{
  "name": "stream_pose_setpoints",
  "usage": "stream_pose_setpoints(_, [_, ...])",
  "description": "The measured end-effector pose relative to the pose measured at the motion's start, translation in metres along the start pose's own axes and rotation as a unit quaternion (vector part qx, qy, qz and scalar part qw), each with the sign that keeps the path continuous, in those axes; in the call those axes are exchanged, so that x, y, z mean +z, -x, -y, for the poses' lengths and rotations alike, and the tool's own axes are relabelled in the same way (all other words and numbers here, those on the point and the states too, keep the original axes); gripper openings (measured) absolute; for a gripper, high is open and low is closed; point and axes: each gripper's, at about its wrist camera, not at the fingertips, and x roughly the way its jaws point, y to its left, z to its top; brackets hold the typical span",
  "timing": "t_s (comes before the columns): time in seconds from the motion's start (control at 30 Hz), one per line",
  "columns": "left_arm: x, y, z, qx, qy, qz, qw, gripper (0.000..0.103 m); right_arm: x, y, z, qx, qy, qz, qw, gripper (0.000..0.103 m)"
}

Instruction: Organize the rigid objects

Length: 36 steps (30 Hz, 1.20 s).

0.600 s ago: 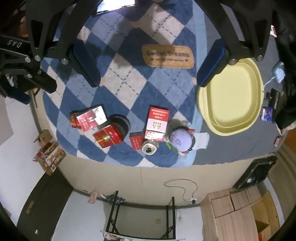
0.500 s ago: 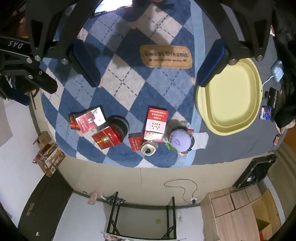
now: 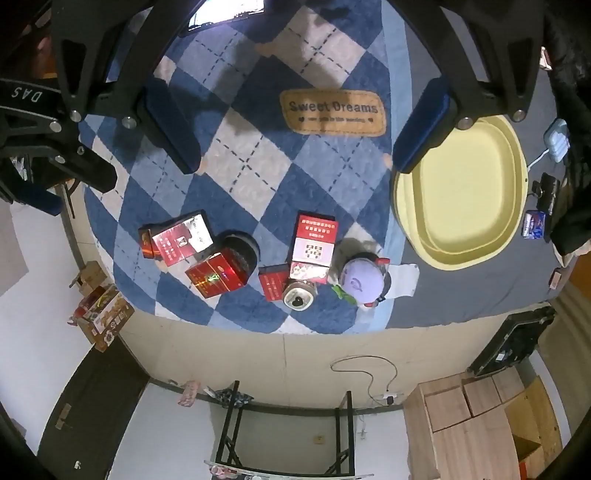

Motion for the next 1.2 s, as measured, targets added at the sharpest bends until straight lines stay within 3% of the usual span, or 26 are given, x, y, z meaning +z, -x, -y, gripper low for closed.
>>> stream_pose_setpoints(0.23, [0.001, -0.006, 0.005, 0.002, -0.016, -0.010, 0.9998, 0.103, 0.001, 0.000, -0.001, -0.004, 0.004, 0.003, 1.000, 0.103])
stream_pose_setpoints(0.6, [0.000, -0.009, 0.000, -0.017, 0.017, -0.024, 0.9994, 0.103, 0.001, -0.002, -0.001, -0.002, 0.008, -0.001, 1.000, 0.103])
stream_pose_setpoints(1.2, [0.001, -0.003, 0.003, 0.005, 0.019, -0.019, 0.9996, 0.103, 0.000, 0.006, -0.001, -0.003, -0.003, 0.000, 1.000, 0.103])
